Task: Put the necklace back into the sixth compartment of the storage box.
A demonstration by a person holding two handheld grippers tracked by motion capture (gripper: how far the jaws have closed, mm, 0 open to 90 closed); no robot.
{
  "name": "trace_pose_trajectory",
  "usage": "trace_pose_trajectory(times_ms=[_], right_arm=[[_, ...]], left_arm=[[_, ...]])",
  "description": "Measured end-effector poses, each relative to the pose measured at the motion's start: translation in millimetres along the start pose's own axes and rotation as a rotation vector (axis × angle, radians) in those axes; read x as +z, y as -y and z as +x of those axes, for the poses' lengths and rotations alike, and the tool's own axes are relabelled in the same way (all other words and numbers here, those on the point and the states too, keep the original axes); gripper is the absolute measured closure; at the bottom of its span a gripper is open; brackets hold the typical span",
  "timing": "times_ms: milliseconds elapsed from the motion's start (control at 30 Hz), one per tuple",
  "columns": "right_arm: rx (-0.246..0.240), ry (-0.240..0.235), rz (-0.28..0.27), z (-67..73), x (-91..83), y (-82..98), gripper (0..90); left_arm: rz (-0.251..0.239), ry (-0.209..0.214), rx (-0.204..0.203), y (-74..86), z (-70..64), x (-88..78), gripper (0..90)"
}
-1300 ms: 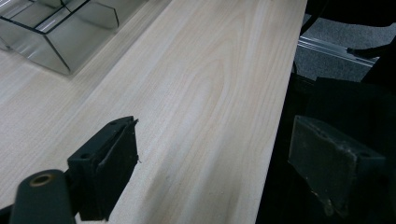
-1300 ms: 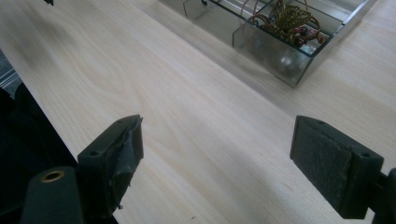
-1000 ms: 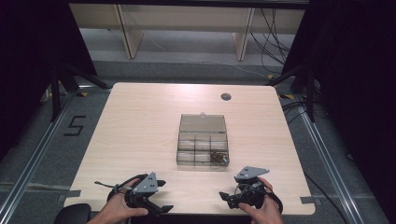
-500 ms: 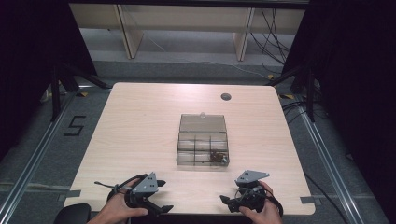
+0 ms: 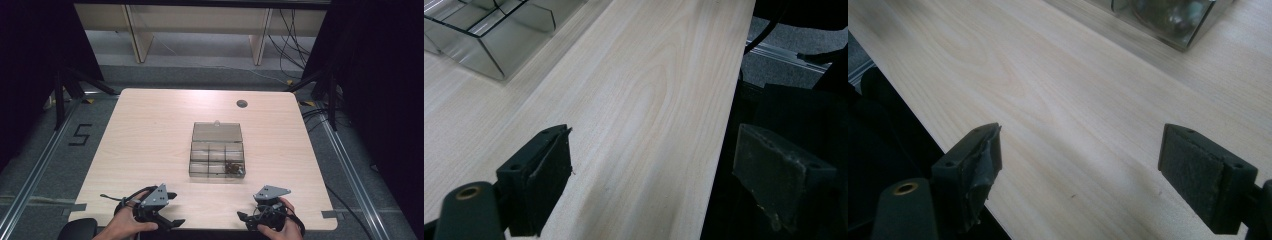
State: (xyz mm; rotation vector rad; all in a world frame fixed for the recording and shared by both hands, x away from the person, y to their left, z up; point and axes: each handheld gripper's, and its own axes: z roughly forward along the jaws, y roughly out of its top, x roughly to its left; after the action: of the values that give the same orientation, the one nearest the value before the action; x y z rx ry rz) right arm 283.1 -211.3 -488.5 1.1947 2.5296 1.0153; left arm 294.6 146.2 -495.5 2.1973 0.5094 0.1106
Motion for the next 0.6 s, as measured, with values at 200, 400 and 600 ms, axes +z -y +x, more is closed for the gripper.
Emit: trace_pose_trajectory(times_ms=[200, 400, 600], right_arm=[[-0.014, 0.004, -0.034, -0.2, 2.9, 1.8, 18.2], [-0.012, -0.003, -0.012, 0.7, 0.7, 1.7, 17.9], [-0.011, -0.002, -0.011, 0.7, 0.4, 2.5, 17.8]], left_arm=[[0.015, 0.005, 0.014, -0.2, 1.5, -0.2, 15.1], [0.014, -0.005, 0.018, -0.1, 0.8, -0.2, 15.1], [0.016, -0.007, 0.017, 0.2, 0.1, 0.3, 15.1]])
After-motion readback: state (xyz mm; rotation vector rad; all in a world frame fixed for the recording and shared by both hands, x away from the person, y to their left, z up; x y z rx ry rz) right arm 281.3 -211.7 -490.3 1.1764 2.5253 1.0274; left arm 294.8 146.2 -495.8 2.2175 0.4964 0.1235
